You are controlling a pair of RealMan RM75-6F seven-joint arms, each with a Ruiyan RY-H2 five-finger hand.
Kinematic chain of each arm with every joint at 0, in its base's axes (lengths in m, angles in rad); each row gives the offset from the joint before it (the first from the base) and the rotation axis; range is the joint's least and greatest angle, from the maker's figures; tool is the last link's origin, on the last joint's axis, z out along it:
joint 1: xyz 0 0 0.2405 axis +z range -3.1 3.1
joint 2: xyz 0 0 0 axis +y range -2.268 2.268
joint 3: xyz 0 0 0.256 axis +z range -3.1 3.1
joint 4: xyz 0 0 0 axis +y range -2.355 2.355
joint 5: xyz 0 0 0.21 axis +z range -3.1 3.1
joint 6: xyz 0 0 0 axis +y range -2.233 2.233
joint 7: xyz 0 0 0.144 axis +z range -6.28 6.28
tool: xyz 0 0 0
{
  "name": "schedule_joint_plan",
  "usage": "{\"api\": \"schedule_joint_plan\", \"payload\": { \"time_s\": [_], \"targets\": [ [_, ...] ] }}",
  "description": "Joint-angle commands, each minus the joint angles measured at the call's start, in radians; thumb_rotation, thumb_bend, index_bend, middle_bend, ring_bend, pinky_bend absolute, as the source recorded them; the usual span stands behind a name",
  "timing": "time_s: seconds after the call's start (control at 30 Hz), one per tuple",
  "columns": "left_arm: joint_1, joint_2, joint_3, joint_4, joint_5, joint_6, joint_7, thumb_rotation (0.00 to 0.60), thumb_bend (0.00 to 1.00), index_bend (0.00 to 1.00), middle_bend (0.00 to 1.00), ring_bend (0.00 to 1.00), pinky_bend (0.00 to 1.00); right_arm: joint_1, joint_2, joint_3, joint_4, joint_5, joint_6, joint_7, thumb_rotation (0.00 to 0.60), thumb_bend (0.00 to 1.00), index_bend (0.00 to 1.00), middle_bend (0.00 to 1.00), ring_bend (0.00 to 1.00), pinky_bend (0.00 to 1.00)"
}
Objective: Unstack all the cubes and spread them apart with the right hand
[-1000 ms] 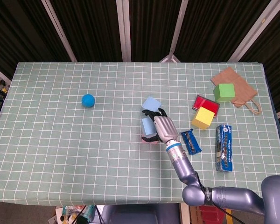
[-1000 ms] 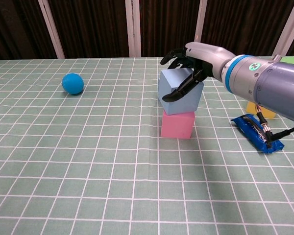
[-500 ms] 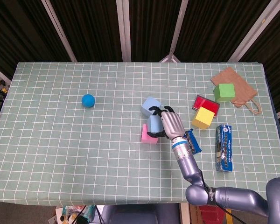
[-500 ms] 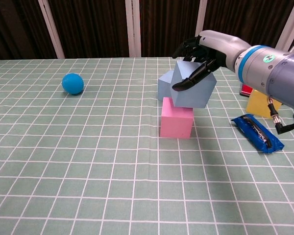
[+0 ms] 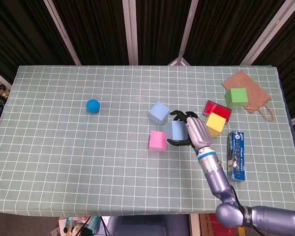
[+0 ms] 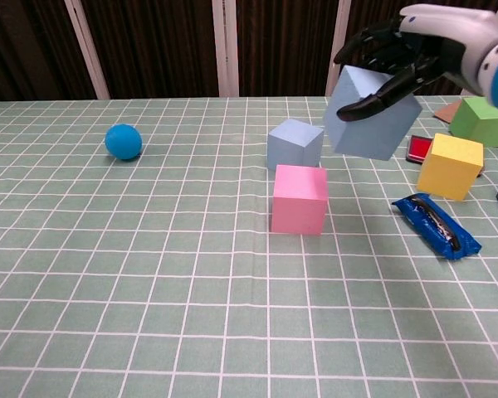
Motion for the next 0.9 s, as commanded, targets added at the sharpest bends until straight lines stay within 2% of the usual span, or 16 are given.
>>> {"api": "schedule_joint_plan", "payload": {
  "time_s": [0.03,0.23,0.37,0.57,0.73,0.9],
  "targets": [
    [0.002,0.000,0.002,-0.001,0.006,0.005,-0.002,0.600,0.25,0.16,0.00,0.00,0.00,-0.078,0.096,-0.042,-0.081,-0.060,-0.018,0.084,0.600,0.21,0.29,0.47,0.60,0.16],
    [0.006,-0.001,0.002,-0.001,0.008,0.015,-0.004,0.600,0.25,0.16,0.00,0.00,0.00,-0.155,0.155,-0.130,-0.078,-0.203,-0.043,0.180,0.600,0.21,0.29,0.47,0.60,0.16],
    [0.006,-0.001,0.000,0.000,0.005,0.014,-0.006,0.600,0.25,0.16,0.00,0.00,0.00,-0.181,0.175,-0.186,-0.044,-0.285,-0.070,0.213,0.600,0.21,0.29,0.47,0.52,0.09],
    [0.006,0.002,0.001,0.001,0.006,0.013,-0.011,0.600,0.25,0.16,0.00,0.00,0.00,-0.188,0.189,-0.216,0.043,-0.324,-0.117,0.259,0.600,0.21,0.27,0.44,0.45,0.05],
    [0.008,0.001,0.001,0.000,0.003,0.016,-0.008,0.600,0.25,0.16,0.00,0.00,0.00,-0.185,0.201,-0.228,0.110,-0.340,-0.144,0.256,0.600,0.21,0.22,0.37,0.32,0.00],
    [0.008,-0.001,0.003,-0.003,0.006,0.017,0.001,0.600,0.25,0.16,0.00,0.00,0.00,-0.183,0.213,-0.227,0.142,-0.339,-0.142,0.213,0.600,0.13,0.16,0.20,0.09,0.00]
  ]
}}
